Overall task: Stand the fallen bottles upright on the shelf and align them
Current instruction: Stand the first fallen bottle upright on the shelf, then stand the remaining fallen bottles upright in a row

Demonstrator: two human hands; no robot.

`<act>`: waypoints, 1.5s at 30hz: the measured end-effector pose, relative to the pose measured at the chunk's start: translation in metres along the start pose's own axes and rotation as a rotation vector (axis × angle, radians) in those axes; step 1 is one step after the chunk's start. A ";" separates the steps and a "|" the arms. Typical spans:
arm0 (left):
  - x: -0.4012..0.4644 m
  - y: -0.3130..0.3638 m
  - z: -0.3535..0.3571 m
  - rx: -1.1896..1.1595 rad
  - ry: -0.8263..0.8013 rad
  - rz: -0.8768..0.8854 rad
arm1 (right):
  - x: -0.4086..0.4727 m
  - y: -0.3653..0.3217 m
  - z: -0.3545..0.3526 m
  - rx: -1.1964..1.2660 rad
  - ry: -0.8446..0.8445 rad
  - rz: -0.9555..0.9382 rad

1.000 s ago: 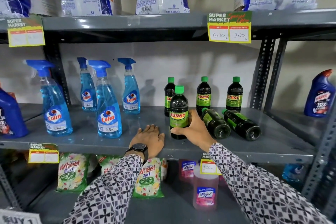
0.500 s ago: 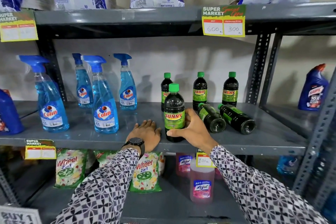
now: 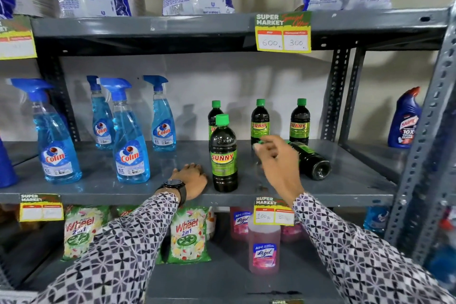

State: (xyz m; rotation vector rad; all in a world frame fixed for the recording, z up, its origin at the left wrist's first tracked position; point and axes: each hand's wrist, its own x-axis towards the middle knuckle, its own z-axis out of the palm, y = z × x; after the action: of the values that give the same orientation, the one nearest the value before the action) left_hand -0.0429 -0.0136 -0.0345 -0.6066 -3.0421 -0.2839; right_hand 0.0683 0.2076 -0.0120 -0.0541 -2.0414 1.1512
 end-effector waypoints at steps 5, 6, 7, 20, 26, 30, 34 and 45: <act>0.001 0.002 0.011 0.041 0.062 0.018 | 0.065 0.025 -0.025 -0.579 -0.062 0.078; 0.000 0.002 0.012 0.037 0.057 0.020 | 0.074 0.027 -0.024 -0.641 -0.149 0.153; -0.002 0.003 0.011 0.034 0.058 0.022 | 0.081 0.029 -0.021 -0.662 -0.210 0.217; 0.006 -0.002 0.018 0.024 0.078 0.021 | 0.082 0.018 -0.009 -0.058 -0.427 0.815; 0.009 -0.004 0.021 0.028 0.109 0.027 | 0.082 0.010 -0.014 0.102 -0.356 0.723; 0.010 -0.006 0.023 0.018 0.112 0.025 | 0.079 0.016 -0.005 0.171 -0.210 0.436; 0.011 -0.006 0.023 0.019 0.103 0.017 | 0.062 0.028 0.009 0.104 -0.137 0.212; 0.011 -0.005 0.023 0.028 0.092 0.026 | 0.048 0.057 0.020 0.102 -0.113 0.185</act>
State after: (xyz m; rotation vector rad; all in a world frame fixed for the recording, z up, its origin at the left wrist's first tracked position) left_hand -0.0552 -0.0099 -0.0575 -0.6126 -2.9425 -0.2609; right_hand 0.0032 0.2455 -0.0311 -0.1321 -2.1066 1.3999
